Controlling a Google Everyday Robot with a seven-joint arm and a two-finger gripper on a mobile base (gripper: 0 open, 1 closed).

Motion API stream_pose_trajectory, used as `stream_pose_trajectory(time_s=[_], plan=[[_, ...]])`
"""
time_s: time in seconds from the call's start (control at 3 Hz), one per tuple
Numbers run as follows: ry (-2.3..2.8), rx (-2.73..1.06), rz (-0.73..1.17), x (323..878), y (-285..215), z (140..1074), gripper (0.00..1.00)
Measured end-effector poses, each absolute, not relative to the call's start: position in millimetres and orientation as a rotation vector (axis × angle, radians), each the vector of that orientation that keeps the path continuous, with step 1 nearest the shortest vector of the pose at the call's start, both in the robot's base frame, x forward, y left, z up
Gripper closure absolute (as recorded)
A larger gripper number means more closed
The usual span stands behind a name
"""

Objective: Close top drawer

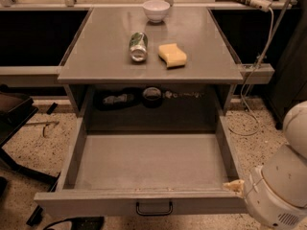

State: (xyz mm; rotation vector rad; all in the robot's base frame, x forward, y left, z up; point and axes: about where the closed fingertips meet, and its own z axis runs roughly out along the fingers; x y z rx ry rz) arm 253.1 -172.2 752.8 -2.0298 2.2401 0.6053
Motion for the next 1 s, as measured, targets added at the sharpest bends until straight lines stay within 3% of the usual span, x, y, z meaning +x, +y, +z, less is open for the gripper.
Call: stream_pose_trajectory(time_s=[1.0], plan=[[2.278,-2.026,0.779,229.5,-162.6,702.5,0.00]])
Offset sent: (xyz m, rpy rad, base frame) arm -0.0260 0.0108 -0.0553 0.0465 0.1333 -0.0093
